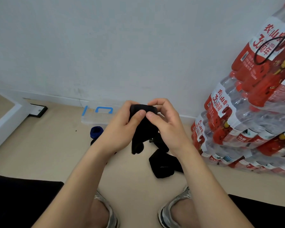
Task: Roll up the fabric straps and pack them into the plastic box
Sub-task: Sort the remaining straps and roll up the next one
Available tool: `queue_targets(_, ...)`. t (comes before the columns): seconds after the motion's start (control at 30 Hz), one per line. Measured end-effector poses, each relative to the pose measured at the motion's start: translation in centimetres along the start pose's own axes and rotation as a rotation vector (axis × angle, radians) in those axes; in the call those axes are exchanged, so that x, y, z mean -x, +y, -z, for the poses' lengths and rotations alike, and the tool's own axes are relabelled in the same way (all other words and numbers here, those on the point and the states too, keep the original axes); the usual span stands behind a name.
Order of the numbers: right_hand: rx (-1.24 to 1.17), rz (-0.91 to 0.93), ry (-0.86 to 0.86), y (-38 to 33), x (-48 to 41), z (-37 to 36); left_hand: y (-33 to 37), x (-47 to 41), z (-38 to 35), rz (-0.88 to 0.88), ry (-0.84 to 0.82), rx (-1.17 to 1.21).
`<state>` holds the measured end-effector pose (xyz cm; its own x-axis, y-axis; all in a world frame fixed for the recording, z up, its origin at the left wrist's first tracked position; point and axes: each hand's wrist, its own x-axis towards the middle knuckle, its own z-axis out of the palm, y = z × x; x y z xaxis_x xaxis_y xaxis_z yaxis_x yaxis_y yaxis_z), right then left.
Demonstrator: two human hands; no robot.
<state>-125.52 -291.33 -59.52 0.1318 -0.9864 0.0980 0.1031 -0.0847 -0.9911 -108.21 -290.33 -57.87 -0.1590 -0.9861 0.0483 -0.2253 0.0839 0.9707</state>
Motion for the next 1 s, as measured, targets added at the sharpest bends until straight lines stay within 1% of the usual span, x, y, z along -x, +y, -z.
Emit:
queue_targets(0.07, 0.066, -0.041, 0.001, 0.0, 0.0, -0.1, 0.1, 0.1, 0.1, -0.012, -0.046, -0.038)
queue_targets(0.13, 0.201, -0.039, -0.013, 0.2, -0.2, -0.1, 0.2, 0.3, -0.2, -0.013, -0.067, -0.025)
queue_targets(0.17, 0.225, -0.026, -0.019, 0.3, -0.2, -0.1, 0.3, 0.4, -0.3, -0.010, -0.064, -0.001)
queue_targets(0.27, 0.186, 0.051, -0.045, 0.1, -0.1, -0.1, 0.5, 0.5, -1.0, 0.014, 0.013, 0.086)
queue_targets(0.33, 0.176, 0.091, -0.064, -0.1, 0.0, -0.1, 0.9, 0.4, -1.3, 0.039, 0.077, 0.075)
queue_targets(0.4, 0.171, 0.088, -0.086, -0.2, 0.0, -0.2, 0.9, 0.2, -1.2, 0.055, 0.112, 0.039)
queue_targets(0.47, 0.119, 0.021, -0.098, -0.3, 0.0, -0.3, 0.9, 0.3, -1.1, 0.044, 0.099, 0.038)
queue_targets(0.53, 0.160, -0.017, -0.072, -0.4, 0.0, -0.3, 0.7, 0.5, -1.1, 0.026, 0.056, 0.043)
queue_targets(0.6, 0.227, -0.006, -0.045, -0.2, -0.1, -0.3, 0.6, 0.7, -1.2, 0.037, 0.039, 0.072)
queue_targets(0.67, 0.266, 0.034, -0.062, 0.0, -0.1, -0.2, 0.5, 0.6, -1.2, 0.076, 0.037, 0.120)
queue_targets(0.77, 0.252, 0.086, -0.089, 0.1, 0.0, -0.2, 0.6, 0.4, -1.0, 0.064, 0.039, 0.052)
queue_targets(0.83, 0.200, 0.069, -0.063, 0.2, 0.1, -0.6, 0.7, 0.4, -0.8, 0.041, 0.044, 0.016)
queue_targets(0.9, 0.172, 0.023, 0.002, 0.3, 0.1, -1.1, 0.7, 0.4, -0.9, 0.029, 0.011, 0.036)
queue_targets(1.0, 0.266, 0.017, 0.084, 0.6, -0.1, -1.2, 0.8, 0.5, -1.2, 0.048, 0.007, 0.061)
